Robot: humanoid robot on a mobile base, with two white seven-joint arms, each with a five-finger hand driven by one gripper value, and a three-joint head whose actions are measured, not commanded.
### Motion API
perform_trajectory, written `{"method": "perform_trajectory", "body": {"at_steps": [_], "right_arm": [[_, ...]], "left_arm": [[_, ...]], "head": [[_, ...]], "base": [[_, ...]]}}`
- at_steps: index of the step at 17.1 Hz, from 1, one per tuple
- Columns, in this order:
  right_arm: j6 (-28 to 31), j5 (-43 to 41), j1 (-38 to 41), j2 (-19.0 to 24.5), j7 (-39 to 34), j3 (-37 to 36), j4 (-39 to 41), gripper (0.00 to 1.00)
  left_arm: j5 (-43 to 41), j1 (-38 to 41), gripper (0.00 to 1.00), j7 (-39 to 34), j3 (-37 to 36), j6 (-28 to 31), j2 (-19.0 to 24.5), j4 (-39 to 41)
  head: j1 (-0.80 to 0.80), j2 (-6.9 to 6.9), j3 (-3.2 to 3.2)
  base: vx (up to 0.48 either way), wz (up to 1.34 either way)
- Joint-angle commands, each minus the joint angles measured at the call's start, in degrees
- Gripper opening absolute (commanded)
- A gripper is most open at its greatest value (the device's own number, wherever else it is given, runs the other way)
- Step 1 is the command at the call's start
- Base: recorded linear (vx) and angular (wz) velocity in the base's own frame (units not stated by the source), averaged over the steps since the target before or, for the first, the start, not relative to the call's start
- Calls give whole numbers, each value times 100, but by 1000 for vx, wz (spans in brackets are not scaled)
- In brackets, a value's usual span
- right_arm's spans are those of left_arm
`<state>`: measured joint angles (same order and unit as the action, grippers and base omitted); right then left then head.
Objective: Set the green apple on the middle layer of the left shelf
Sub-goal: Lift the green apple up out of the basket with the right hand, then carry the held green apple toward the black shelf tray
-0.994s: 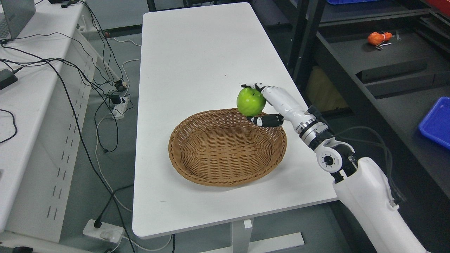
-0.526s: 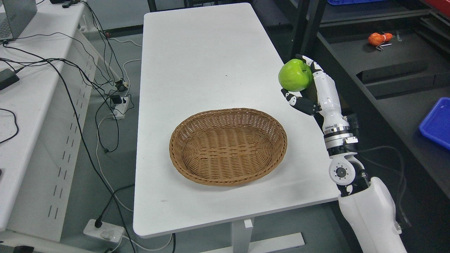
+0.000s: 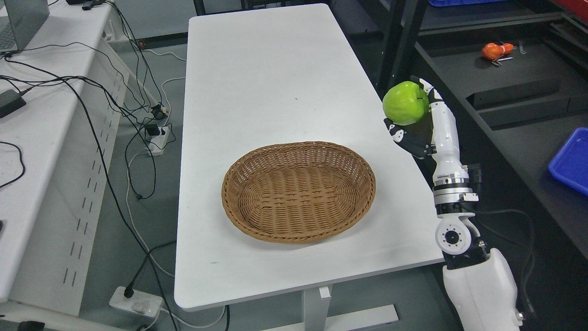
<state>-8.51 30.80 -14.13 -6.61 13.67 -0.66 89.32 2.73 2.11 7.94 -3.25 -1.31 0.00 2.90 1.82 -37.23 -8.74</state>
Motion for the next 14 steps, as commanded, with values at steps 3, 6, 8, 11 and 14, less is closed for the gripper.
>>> {"method": "perform_trajectory", "body": {"at_steps": [3,6,8,11,14], "right_arm": [[-45,-12,243,283,-696,4,139,0],[-10,-21,261,291,-1226,13,139,0],[-10,-30,253,291,-1244,-4,139,0],[7,-30,217,309,-1191,-39,139,0],[16,-21,217,309,-1174,-48,130,0]], "left_arm": [[0,0,100,5,0,-18,100,0],[0,0,100,5,0,-9,100,0],[0,0,100,5,0,-9,100,0],[0,0,100,5,0,-9,100,-8],[0,0,100,5,0,-9,100,0]], "head": [[0,0,0],[0,0,0],[0,0,0],[0,0,0],[0,0,0]], "base": [[-19,0],[-111,54],[-209,87],[-239,218],[-267,307]]}}
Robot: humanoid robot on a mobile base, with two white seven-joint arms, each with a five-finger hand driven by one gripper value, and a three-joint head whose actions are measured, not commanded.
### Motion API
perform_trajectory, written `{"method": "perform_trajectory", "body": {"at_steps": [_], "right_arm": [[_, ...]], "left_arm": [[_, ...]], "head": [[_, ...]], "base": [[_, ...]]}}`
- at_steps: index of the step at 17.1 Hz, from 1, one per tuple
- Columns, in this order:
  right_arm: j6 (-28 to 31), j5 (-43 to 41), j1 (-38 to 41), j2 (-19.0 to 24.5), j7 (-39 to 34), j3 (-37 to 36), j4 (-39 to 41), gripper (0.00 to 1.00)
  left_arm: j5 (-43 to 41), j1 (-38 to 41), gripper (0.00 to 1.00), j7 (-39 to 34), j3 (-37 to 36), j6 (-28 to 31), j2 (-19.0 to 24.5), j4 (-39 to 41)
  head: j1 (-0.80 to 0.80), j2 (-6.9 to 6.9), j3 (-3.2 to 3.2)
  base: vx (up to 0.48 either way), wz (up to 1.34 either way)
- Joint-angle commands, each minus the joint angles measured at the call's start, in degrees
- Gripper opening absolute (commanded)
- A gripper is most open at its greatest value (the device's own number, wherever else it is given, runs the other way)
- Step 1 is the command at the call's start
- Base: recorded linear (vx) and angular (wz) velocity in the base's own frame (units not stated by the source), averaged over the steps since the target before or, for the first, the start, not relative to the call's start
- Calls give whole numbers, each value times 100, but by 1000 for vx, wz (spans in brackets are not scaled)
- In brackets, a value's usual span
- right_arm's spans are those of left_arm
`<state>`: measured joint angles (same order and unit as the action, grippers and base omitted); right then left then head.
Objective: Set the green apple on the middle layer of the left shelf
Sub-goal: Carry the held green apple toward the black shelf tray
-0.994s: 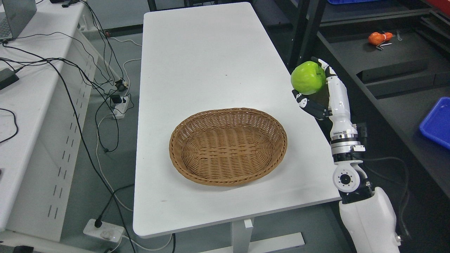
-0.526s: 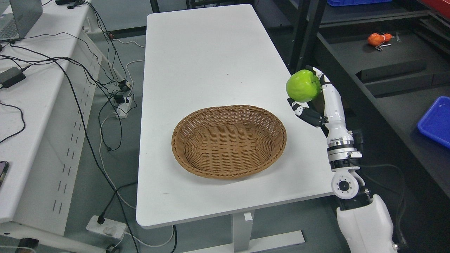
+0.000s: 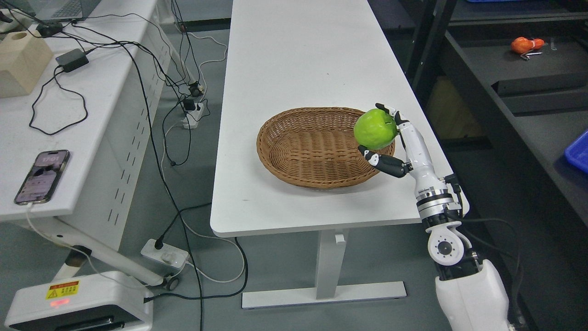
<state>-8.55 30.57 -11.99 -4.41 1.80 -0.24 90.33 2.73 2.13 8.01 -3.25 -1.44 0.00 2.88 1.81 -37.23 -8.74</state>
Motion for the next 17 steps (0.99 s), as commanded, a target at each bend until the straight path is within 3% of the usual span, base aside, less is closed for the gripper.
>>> {"method": "perform_trajectory", "body": {"at_steps": [1,11,17], "right_arm": [[20,2,4,89,22,-99,29,0],[12,-7,4,89,101,-178,20,0],[12,-7,30,72,101,-178,20,0]], "left_arm": [[0,-2,100,-1,0,3,100,2],[0,-2,100,-1,0,3,100,2],[0,-2,100,-1,0,3,100,2]], "head": [[0,0,0],[0,0,0],[0,0,0]], "base": [[-307,216],[-363,-7],[-416,-486]]}}
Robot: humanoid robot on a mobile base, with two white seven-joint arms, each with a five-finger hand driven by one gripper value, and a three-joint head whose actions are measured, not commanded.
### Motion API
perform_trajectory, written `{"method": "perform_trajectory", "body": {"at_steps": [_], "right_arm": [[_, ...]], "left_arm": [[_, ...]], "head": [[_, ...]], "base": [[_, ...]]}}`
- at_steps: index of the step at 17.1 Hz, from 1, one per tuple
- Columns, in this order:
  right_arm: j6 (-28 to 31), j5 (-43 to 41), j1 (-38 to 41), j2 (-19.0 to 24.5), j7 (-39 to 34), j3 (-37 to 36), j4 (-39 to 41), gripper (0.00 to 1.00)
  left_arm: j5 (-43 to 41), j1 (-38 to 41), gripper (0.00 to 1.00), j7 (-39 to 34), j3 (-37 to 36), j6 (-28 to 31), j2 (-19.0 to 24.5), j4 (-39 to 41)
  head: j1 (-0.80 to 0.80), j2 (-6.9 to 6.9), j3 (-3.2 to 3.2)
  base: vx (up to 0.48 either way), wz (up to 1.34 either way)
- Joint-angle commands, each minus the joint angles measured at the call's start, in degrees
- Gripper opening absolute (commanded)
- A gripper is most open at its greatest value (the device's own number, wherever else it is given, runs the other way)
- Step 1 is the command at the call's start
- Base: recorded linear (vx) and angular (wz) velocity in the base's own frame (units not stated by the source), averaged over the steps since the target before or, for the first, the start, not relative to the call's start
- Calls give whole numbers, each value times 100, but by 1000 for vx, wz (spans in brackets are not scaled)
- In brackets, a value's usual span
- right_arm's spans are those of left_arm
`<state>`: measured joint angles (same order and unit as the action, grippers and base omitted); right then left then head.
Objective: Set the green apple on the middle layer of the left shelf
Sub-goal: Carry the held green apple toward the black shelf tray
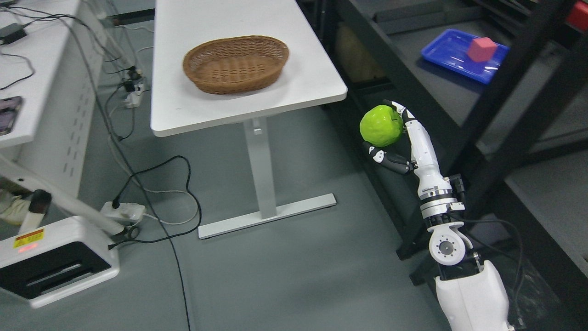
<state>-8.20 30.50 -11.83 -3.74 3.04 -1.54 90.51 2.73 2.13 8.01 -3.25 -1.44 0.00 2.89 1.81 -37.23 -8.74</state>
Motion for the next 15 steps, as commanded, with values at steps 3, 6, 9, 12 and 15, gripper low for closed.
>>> {"method": "perform_trajectory", "body": {"at_steps": [3,6,9,12,15], "right_arm": [[-24,0,14,5,-23,-39,1,0],[-24,0,14,5,-23,-48,1,0],[-24,0,14,5,-23,-39,1,0],[-24,0,14,5,-23,-39,1,0],[-24,0,14,5,-32,-39,1,0]], "left_arm": [[0,-2,100,-1,0,3,100,1],[0,-2,100,-10,0,3,100,1],[0,-2,100,-10,0,3,100,1],[0,-2,100,-1,0,3,100,1],[0,-2,100,-1,0,3,100,1]], "head": [[0,0,0],[0,0,0],[0,0,0],[0,0,0],[0,0,0]], "base": [[-284,-1119],[-178,-1312],[-87,-1463],[18,-1076],[68,-714]]}}
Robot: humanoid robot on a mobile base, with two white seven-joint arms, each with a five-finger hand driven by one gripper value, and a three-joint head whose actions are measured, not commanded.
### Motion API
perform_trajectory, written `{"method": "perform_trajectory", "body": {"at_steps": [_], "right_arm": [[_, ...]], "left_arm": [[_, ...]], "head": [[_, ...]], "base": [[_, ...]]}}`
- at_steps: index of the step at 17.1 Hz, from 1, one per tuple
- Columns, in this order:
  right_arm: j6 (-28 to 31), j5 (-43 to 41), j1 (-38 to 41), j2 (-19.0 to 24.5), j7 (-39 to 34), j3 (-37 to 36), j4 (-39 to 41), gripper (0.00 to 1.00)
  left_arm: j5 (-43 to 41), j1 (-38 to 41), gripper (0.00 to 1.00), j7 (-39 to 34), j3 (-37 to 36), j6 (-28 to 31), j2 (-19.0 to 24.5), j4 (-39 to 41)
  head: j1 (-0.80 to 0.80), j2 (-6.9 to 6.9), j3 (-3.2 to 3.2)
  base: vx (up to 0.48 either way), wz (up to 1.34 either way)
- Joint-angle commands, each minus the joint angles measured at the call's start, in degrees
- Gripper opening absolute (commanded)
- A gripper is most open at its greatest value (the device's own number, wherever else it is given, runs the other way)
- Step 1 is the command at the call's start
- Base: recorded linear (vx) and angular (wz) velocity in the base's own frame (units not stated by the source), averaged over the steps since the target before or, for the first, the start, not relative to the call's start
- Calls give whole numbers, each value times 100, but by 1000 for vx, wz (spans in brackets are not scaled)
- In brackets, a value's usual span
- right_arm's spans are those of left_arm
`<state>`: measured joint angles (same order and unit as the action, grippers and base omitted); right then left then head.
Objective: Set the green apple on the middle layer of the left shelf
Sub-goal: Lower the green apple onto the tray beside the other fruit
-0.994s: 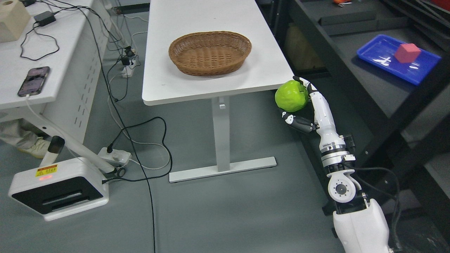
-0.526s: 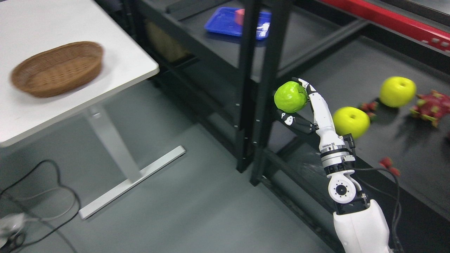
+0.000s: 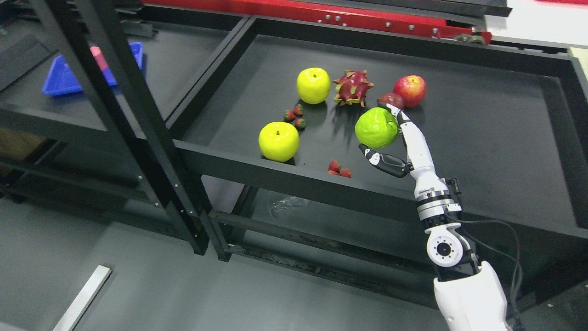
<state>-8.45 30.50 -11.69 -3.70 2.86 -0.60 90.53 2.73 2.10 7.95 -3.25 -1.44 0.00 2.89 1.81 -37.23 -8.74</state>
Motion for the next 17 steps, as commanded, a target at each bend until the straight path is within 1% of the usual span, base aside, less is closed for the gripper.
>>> {"method": "perform_trajectory", "body": {"at_steps": [1,7,10,13,15,17], "right_arm": [[1,0,0,0,-14,-133,0,0],[19,9,-8,-8,-66,-98,-17,0],[247,62,-105,-35,-198,42,-79,0],[344,438,-429,-44,-680,797,-202,0],[379,816,-692,-17,-778,1244,-429,0],[388,1001,-974,0,-901,1536,-684,0]], "left_arm": [[0,1,100,-4,0,3,100,1],[0,1,100,4,0,3,100,1],[0,1,100,4,0,3,100,1],[0,1,100,4,0,3,100,1],[0,1,100,4,0,3,100,1],[0,1,100,-4,0,3,100,-8]], "head": [[0,0,0],[0,0,0],[0,2,0],[0,2,0],[0,2,0],[0,2,0]], "base": [[67,-610],[116,-356],[153,-230],[177,-83],[204,-24],[206,-2]]}}
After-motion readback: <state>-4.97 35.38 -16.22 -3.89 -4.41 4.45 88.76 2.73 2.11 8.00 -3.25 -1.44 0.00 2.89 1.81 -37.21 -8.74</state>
